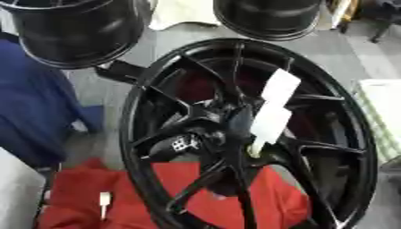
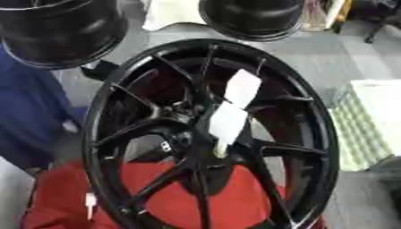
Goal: Pull the pin out of the wheel hub.
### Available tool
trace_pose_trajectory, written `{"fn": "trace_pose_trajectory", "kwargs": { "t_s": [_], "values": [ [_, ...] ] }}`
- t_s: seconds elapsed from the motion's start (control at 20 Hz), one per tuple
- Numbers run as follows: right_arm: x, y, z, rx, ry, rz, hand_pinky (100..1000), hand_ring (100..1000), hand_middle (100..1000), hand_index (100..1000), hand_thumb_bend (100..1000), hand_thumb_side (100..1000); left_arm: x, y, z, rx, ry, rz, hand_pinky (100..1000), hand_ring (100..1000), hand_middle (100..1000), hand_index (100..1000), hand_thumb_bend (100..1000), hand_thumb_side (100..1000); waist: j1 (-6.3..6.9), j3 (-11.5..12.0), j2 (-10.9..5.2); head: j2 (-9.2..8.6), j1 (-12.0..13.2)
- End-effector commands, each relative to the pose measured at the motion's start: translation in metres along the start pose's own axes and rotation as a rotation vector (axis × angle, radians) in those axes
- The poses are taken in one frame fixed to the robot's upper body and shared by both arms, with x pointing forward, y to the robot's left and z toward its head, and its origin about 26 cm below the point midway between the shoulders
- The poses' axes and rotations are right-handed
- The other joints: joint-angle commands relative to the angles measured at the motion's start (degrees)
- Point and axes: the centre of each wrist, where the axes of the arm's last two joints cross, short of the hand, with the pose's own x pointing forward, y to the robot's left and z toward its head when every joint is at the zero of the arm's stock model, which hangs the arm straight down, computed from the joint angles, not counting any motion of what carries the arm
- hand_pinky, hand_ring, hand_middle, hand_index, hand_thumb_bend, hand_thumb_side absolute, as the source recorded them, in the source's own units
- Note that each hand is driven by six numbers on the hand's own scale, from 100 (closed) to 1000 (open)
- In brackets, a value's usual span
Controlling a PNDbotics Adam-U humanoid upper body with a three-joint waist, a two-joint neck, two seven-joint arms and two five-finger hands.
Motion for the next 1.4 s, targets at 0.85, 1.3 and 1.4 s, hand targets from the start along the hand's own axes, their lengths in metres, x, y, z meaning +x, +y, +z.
{"fn": "trace_pose_trajectory", "kwargs": {
  "t_s": [0.85,1.3,1.4],
  "values": [
    [0.056,-0.013,0.007,0.519,-0.323,0.558,852,783,725,783,100,712,0.012,0.003,-0.003,-0.009,-0.035,-0.023,642,779,742,797,592,419,-0.32,0.3,-1.25,-0.4,0.0],
    [0.086,-0.003,0.026,1.103,-0.39,0.839,895,818,759,810,100,693,0.013,0.001,-0.003,-0.023,-0.036,-0.031,641,779,742,797,591,419,-0.79,1.0,-0.81,-0.74,-0.5],
    [0.088,-0.003,0.026,1.142,-0.403,0.866,899,822,762,812,100,698,0.014,0.001,-0.003,-0.023,-0.039,-0.03,641,779,742,797,591,419,-0.83,1.1,-0.74,-0.74,-0.4]
  ]
}}
